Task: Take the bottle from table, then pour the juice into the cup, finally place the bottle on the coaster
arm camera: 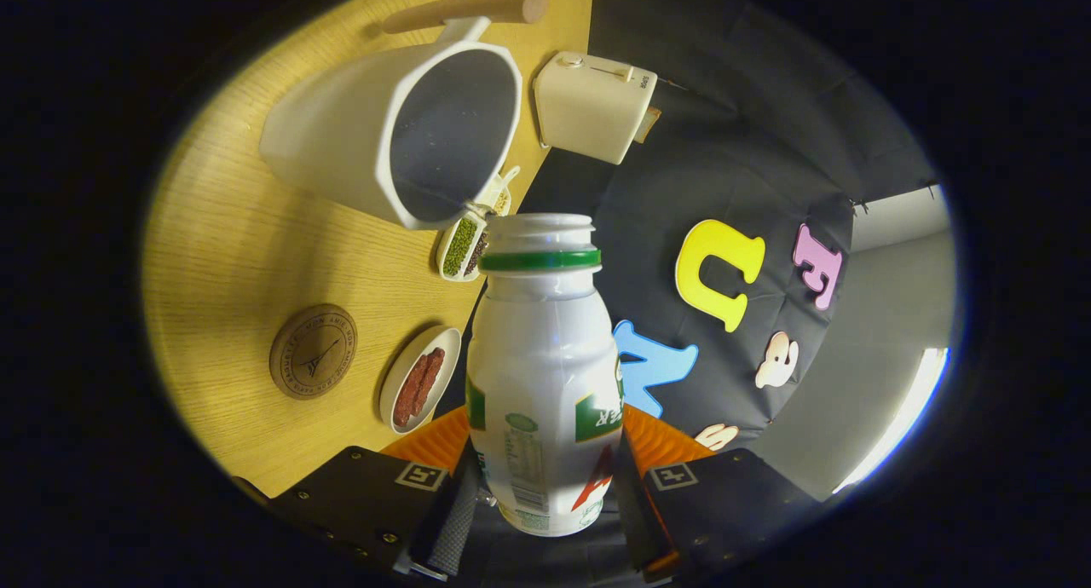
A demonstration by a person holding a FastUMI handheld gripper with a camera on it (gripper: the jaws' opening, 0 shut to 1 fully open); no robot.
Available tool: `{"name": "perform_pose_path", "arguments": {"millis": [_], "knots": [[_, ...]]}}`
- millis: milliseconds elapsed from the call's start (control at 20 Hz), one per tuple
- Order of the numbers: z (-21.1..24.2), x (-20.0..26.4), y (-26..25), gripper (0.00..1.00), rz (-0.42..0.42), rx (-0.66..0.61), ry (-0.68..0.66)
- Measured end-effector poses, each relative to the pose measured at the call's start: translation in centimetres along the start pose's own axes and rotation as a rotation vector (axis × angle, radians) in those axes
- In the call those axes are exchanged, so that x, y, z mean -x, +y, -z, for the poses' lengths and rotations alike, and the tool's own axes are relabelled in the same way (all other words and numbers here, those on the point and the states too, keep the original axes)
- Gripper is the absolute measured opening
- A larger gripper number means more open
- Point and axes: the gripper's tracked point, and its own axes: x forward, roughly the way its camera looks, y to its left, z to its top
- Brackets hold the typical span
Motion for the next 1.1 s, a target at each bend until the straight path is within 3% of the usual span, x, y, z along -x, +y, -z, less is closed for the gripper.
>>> {"name": "perform_pose_path", "arguments": {"millis": [1100], "knots": [[-2.2,0.5,-0.7,0.71,0.066,0.12,-0.025]]}}
